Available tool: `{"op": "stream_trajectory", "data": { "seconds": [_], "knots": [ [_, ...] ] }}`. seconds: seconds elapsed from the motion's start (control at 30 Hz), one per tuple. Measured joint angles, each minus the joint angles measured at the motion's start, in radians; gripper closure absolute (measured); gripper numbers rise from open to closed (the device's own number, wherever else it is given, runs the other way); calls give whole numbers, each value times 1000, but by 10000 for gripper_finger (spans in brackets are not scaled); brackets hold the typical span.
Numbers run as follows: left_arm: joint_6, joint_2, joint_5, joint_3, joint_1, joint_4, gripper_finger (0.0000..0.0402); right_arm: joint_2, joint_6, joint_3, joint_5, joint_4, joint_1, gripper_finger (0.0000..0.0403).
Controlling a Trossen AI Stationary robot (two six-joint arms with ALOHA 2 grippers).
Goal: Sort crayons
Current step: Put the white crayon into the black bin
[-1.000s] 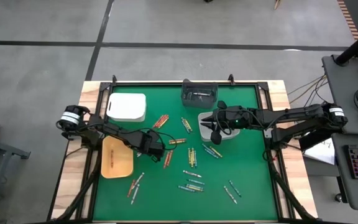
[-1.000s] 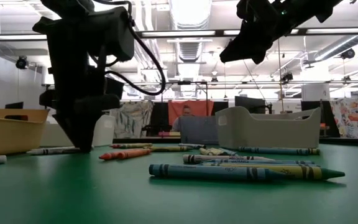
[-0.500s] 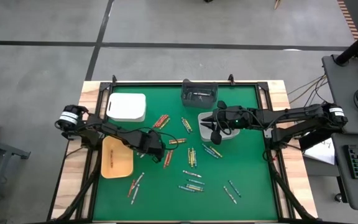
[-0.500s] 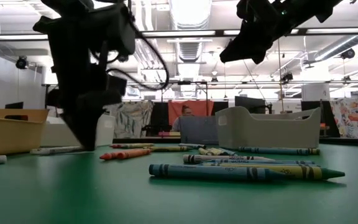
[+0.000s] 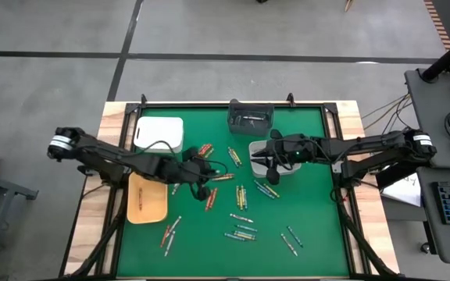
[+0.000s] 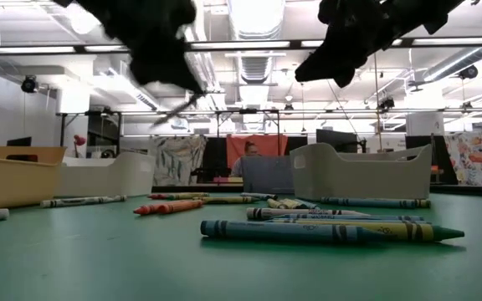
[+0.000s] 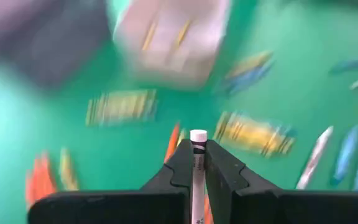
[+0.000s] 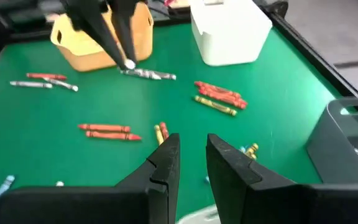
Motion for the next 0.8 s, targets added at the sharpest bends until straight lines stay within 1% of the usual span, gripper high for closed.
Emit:
{"op": "stream_trajectory", "data": {
  "seconds": [0.03, 0.1, 0.17, 0.23, 0.33, 0.47, 0.53, 0.67, 0.8],
  "knots": [
    [71, -12, 6, 0, 0, 61, 401, 0, 1, -8, 0, 15, 0, 335],
    [199, -26, 55, 0, 4, 194, 401, 0, -5, -24, 0, 70, -1, 335],
    [295, -29, 113, -2, 8, 322, 401, 0, -19, -42, -19, 133, 2, 335],
    [374, -26, 145, -15, 8, 433, 401, 5, -34, -66, -48, 200, 8, 335],
    [452, -10, 154, -63, 9, 623, 401, 19, -73, -108, -91, 328, 19, 335],
    [481, 12, 156, -152, 18, 891, 401, 73, -134, -141, -108, 519, 39, 335],
    [476, 12, 155, -189, 25, 964, 401, 106, -148, -143, -108, 592, 43, 335],
    [461, 10, 148, -236, 38, 1045, 402, 180, -134, -131, -113, 742, 43, 320],
    [457, 7, 147, -245, 51, 1053, 402, 243, -120, -91, -115, 780, 43, 286]
  ]
}}
